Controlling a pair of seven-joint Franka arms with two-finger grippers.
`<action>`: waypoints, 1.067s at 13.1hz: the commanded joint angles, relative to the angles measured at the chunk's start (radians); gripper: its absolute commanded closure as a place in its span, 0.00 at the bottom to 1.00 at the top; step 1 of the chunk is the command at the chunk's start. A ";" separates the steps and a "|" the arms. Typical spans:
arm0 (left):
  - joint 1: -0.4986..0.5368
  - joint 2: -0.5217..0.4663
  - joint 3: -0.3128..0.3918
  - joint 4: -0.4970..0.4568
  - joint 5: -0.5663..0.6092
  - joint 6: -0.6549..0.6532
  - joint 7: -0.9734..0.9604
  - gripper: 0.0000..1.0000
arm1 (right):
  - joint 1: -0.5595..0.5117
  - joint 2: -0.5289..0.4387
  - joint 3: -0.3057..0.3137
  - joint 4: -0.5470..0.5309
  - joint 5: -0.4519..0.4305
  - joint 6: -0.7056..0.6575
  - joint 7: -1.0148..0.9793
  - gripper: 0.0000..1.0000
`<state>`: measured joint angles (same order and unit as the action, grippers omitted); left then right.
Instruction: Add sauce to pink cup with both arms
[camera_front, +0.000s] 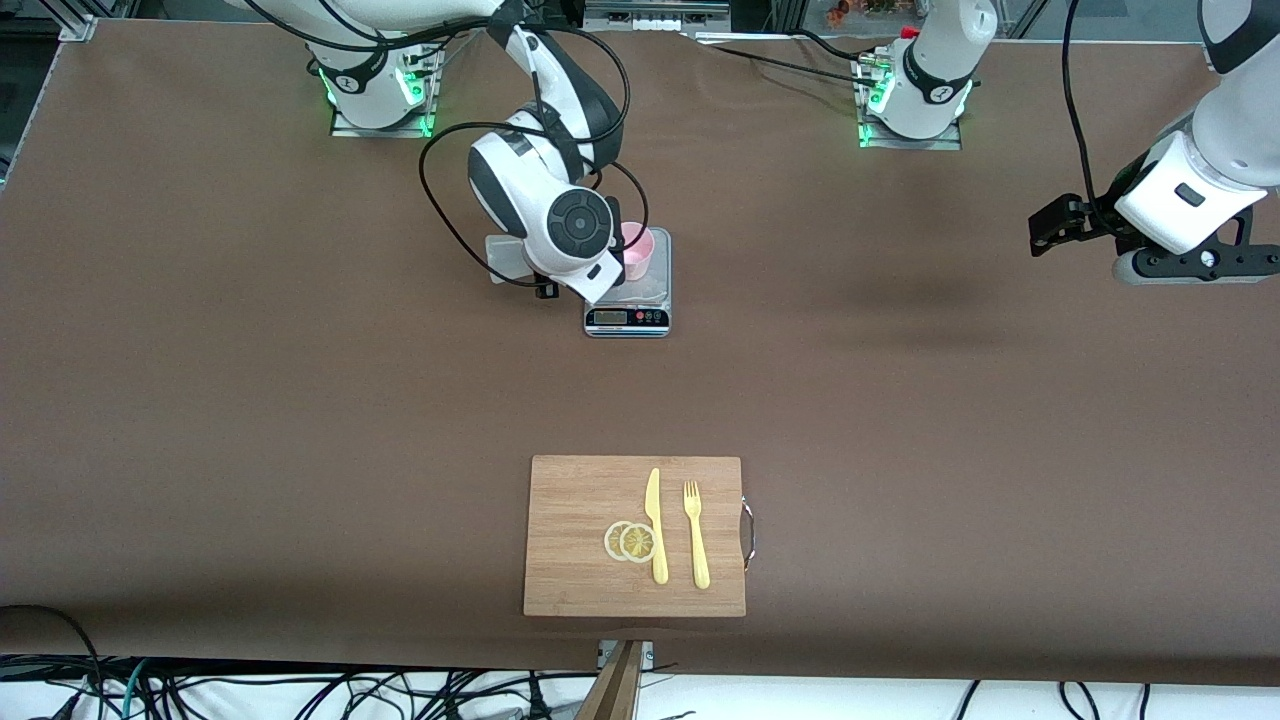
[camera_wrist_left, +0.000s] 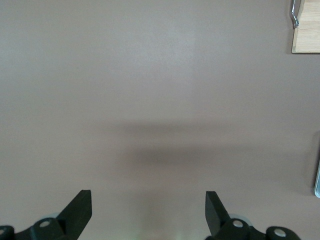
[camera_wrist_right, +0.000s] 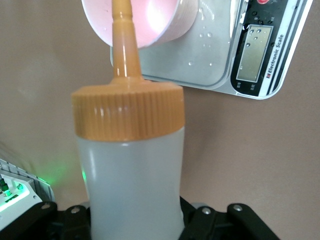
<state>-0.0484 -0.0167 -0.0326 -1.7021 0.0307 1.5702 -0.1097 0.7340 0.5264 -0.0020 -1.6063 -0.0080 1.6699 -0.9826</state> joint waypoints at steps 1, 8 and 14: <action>0.009 -0.003 0.000 -0.001 -0.017 -0.009 0.028 0.00 | 0.028 -0.028 -0.004 0.003 -0.032 -0.033 0.033 1.00; 0.009 -0.005 0.000 -0.001 -0.017 -0.009 0.028 0.00 | 0.039 -0.026 -0.004 0.012 -0.066 -0.052 0.044 1.00; 0.009 -0.003 0.000 -0.001 -0.017 -0.009 0.028 0.00 | 0.031 -0.019 -0.006 0.013 -0.061 -0.035 0.029 1.00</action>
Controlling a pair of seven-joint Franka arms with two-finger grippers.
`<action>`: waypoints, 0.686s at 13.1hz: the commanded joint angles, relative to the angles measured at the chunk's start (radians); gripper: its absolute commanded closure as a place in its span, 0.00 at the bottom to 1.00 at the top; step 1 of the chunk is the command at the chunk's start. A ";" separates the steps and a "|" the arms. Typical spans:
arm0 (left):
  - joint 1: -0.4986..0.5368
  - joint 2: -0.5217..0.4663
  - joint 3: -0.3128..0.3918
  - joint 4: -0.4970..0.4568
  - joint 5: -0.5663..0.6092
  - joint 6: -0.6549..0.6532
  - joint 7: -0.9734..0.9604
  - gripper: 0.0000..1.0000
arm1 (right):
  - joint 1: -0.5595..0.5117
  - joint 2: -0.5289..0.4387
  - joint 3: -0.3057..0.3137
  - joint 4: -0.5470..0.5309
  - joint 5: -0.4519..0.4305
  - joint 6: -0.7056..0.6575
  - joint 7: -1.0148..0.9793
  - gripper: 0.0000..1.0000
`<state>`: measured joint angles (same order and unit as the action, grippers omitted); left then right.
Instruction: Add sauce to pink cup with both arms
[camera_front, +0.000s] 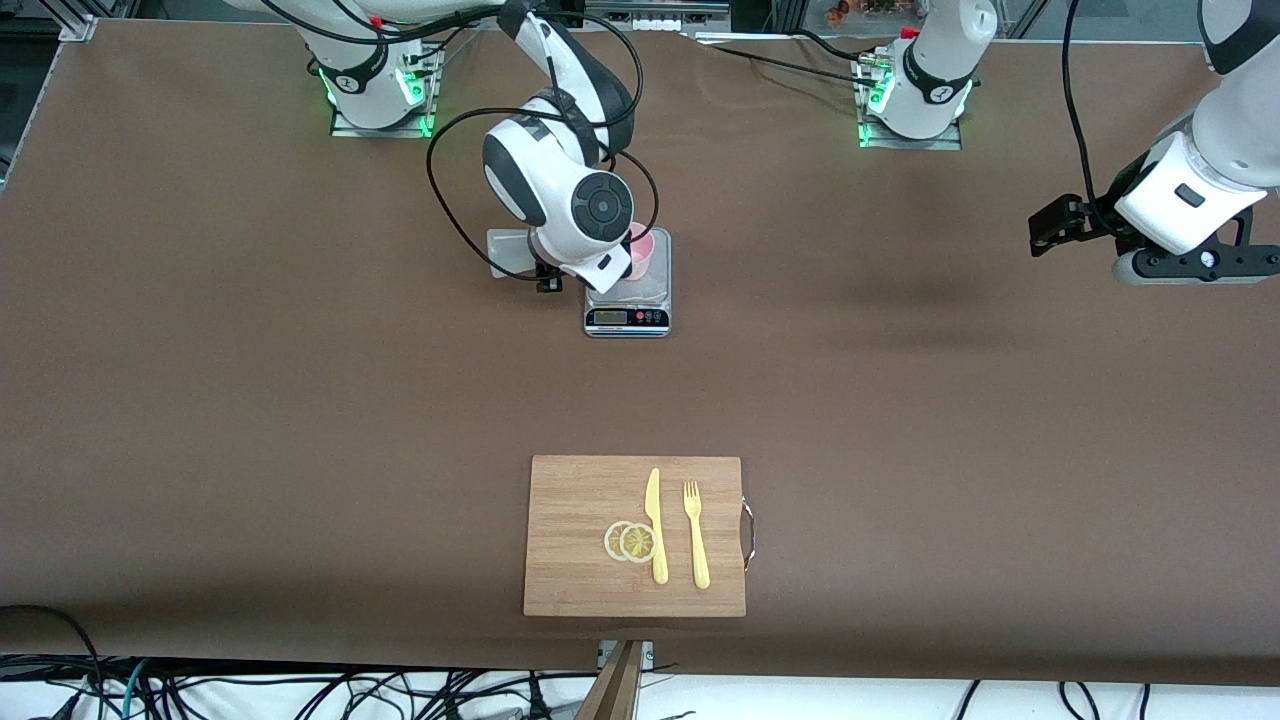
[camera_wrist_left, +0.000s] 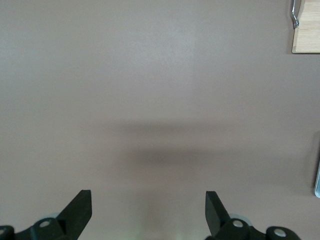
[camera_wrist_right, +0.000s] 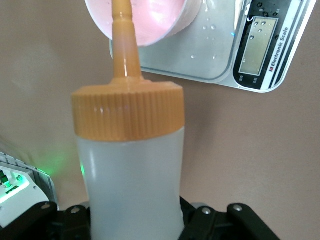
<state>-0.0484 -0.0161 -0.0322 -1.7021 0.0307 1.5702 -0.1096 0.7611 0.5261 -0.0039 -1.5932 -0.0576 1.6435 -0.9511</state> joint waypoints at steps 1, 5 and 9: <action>0.009 -0.005 0.000 -0.001 -0.017 -0.009 0.028 0.00 | 0.000 -0.017 -0.005 -0.001 -0.007 0.010 -0.009 1.00; 0.009 -0.005 0.000 -0.001 -0.017 -0.009 0.027 0.00 | -0.002 -0.017 -0.004 -0.002 0.002 0.059 -0.011 1.00; 0.009 -0.004 0.000 0.001 -0.017 -0.009 0.027 0.00 | -0.008 -0.023 -0.005 -0.002 0.025 0.071 -0.023 1.00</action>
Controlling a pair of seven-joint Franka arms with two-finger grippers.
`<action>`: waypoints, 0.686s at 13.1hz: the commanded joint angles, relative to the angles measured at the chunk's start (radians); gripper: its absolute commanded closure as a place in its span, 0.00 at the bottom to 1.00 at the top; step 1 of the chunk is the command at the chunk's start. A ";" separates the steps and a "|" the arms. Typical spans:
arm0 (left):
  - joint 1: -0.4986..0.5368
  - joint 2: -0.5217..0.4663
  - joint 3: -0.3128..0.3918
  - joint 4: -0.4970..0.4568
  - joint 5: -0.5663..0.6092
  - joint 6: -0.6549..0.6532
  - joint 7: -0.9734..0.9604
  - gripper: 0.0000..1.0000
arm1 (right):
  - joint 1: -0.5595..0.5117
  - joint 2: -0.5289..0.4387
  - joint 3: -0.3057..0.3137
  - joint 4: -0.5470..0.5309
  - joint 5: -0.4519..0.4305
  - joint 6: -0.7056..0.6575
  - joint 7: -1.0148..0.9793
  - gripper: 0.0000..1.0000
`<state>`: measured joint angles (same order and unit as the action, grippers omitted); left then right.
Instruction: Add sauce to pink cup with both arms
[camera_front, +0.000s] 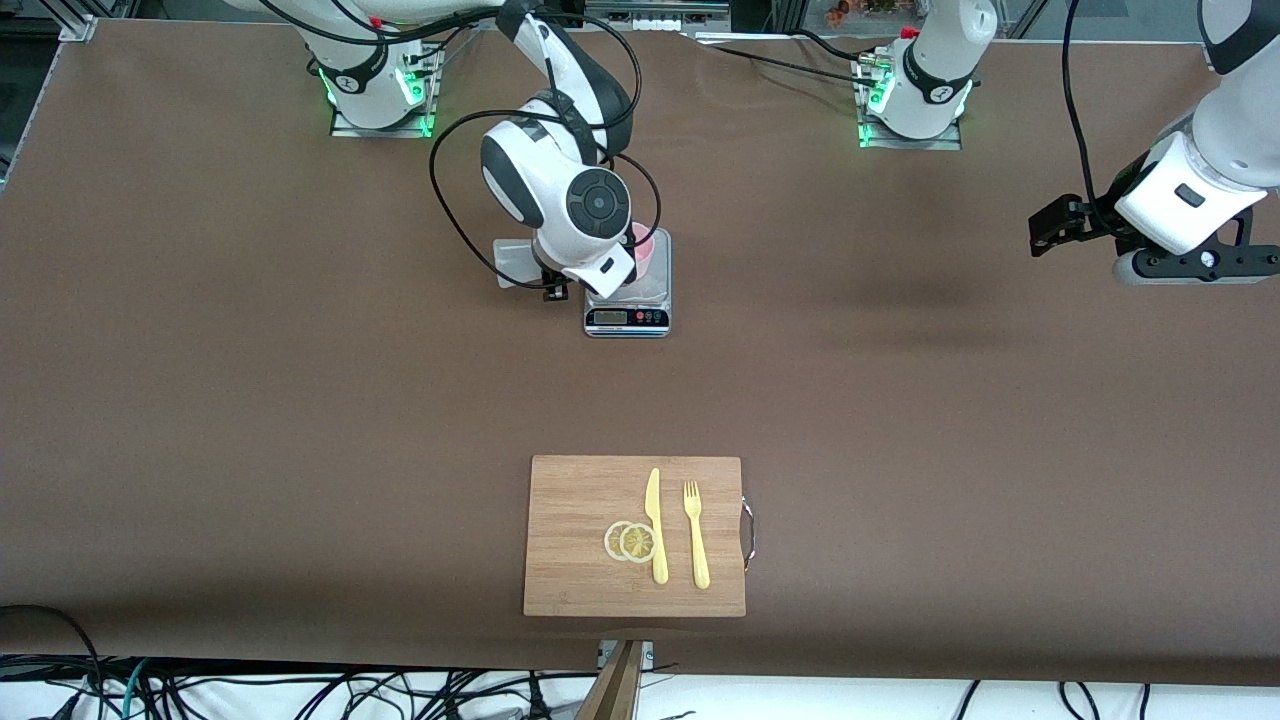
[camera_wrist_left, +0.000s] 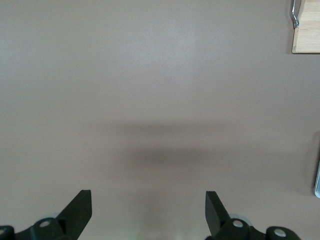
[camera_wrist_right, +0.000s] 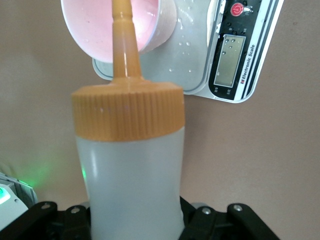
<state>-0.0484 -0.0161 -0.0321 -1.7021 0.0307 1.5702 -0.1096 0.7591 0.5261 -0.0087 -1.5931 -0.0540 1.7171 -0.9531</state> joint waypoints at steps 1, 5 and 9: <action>0.009 -0.004 0.000 0.002 -0.017 -0.009 0.027 0.00 | -0.007 -0.026 -0.005 -0.002 0.045 -0.001 -0.047 1.00; 0.007 -0.004 -0.002 0.002 -0.017 -0.009 0.027 0.00 | -0.014 -0.043 -0.008 -0.002 0.057 0.004 -0.064 1.00; 0.007 -0.004 -0.002 0.002 -0.017 -0.009 0.027 0.00 | -0.023 -0.058 -0.017 -0.007 0.072 0.004 -0.108 1.00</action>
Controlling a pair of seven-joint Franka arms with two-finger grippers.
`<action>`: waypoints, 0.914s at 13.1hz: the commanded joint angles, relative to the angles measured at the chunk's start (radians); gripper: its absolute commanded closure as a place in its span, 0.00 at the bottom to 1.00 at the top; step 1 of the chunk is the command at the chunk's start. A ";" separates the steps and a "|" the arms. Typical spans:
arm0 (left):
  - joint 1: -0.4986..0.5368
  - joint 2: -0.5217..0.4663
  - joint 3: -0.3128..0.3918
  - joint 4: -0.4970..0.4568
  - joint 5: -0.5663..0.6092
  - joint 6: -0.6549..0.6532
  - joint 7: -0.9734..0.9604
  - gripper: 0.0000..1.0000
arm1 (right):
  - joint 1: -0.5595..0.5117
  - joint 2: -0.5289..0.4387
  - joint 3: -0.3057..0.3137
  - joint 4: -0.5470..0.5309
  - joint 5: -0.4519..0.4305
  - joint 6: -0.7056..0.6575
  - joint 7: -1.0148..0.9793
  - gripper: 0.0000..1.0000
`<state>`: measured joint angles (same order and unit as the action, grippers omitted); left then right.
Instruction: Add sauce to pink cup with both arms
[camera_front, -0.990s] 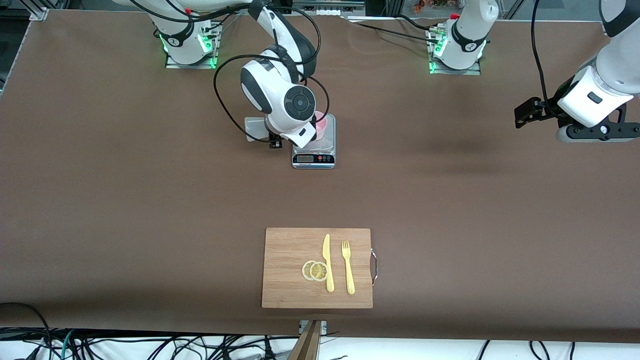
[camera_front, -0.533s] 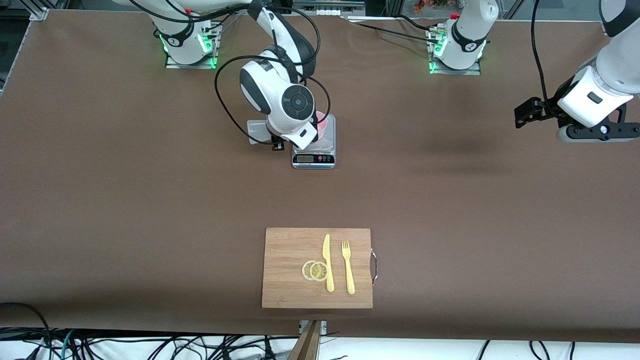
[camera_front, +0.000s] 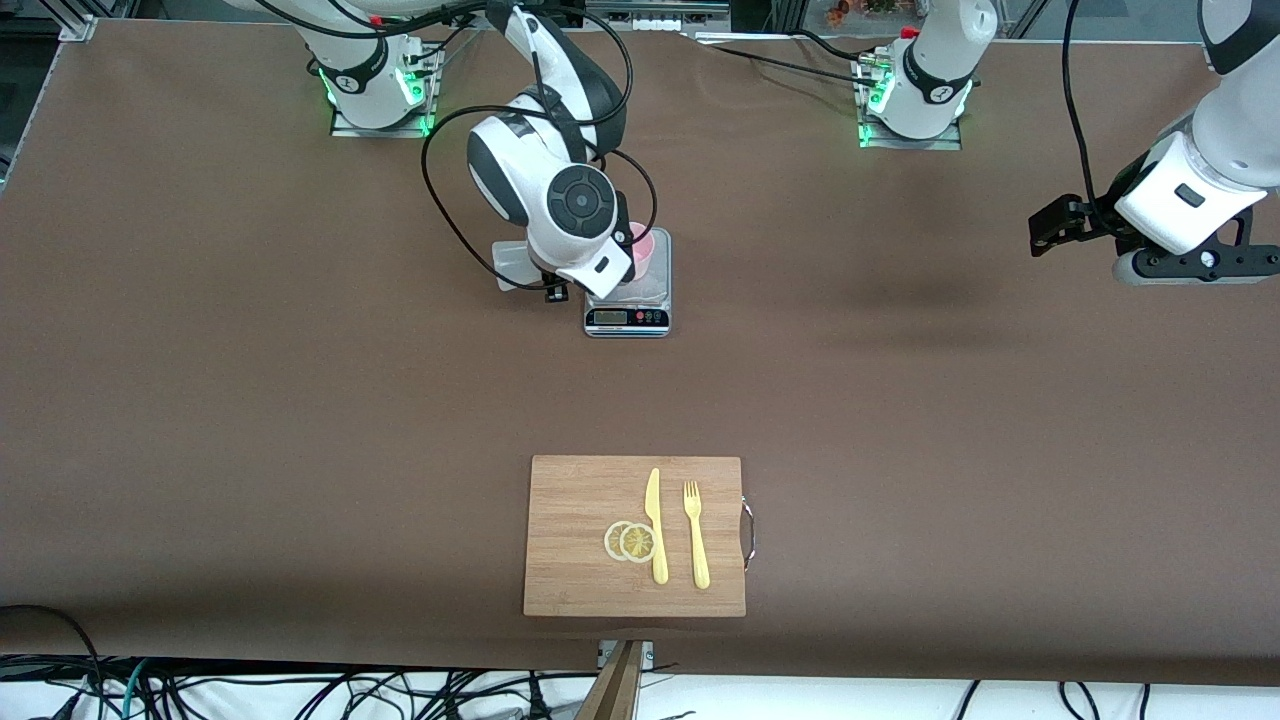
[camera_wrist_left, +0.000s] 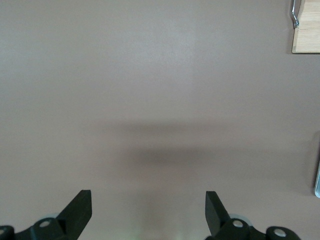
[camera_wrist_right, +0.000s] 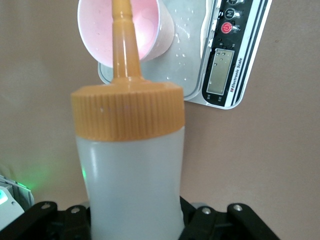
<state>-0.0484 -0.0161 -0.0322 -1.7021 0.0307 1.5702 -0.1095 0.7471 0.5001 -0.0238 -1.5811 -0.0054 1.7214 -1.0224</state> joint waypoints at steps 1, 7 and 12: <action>0.007 -0.004 -0.002 0.002 -0.017 -0.009 0.027 0.00 | -0.011 -0.032 -0.010 -0.022 0.027 0.006 -0.054 1.00; 0.007 -0.004 -0.002 0.002 -0.017 -0.009 0.025 0.00 | -0.104 -0.032 -0.030 -0.082 0.160 0.110 -0.276 1.00; 0.005 -0.004 -0.003 0.002 -0.017 -0.009 0.025 0.00 | -0.274 -0.031 -0.030 -0.117 0.336 0.122 -0.565 1.00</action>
<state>-0.0484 -0.0161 -0.0322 -1.7021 0.0307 1.5702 -0.1095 0.5354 0.4974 -0.0642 -1.6636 0.2595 1.8373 -1.4804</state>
